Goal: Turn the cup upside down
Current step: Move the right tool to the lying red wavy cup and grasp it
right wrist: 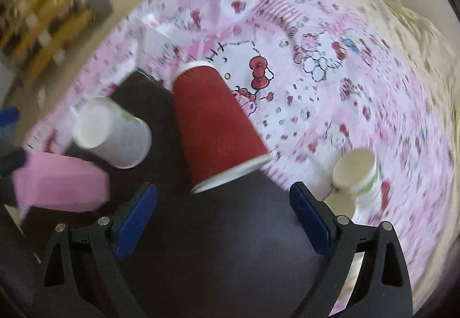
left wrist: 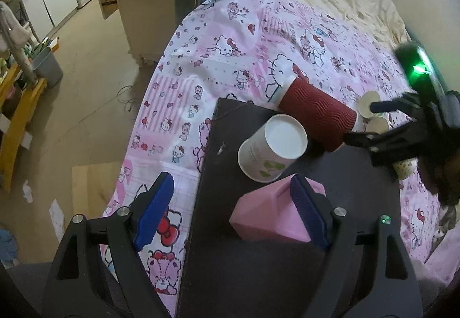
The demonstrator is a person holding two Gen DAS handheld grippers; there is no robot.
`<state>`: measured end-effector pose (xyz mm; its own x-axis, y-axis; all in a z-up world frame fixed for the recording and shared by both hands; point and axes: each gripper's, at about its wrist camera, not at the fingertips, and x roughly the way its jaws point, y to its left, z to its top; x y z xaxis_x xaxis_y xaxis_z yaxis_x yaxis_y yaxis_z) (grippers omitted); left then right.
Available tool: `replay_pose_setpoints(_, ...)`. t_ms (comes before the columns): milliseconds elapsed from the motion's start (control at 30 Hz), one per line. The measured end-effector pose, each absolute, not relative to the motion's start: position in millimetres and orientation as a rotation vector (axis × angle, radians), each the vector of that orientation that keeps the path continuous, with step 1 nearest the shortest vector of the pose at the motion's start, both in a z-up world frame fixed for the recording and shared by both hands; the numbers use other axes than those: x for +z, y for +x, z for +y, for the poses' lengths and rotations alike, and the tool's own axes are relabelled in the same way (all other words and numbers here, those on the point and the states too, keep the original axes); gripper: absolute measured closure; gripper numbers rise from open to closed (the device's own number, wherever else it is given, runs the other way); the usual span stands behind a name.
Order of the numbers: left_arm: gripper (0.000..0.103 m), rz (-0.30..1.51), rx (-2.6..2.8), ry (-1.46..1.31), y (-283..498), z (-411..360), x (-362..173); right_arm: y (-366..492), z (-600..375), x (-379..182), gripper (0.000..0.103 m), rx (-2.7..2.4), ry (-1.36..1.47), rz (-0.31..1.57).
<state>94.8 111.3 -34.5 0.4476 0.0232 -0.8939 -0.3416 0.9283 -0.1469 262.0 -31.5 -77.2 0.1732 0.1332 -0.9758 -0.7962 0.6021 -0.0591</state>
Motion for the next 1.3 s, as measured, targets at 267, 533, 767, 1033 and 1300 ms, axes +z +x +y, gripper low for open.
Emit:
replay_pose_setpoints(267, 0.022, 1.099, 0.191, -0.262, 100.9, 94.1, -31.6, 289.9, 4.4, -119.0, 0.007, 0.734, -0.83, 1.315)
replay_pose_setpoints(533, 0.022, 1.1, 0.177, -0.249, 99.9, 88.4, -31.5, 280.4, -22.2, -130.6, 0.019, 0.704, -0.746, 1.356)
replay_pose_setpoints(767, 0.022, 1.078, 0.18, -0.24, 96.2, 85.0, -27.9, 235.0, -87.7, -118.9, 0.019, 0.672, -0.511, 1.427)
replay_pose_setpoints(1033, 0.022, 1.064, 0.156, -0.21, 86.6, 71.8, -25.6, 157.2, -153.8, -120.1, 0.019, 0.599, -0.153, 1.51)
replay_pose_setpoints(1300, 0.022, 1.046, 0.15, -0.189, 74.6, 64.9, -22.6, 117.0, -163.8, -124.9, 0.018, 0.534, 0.069, 1.567)
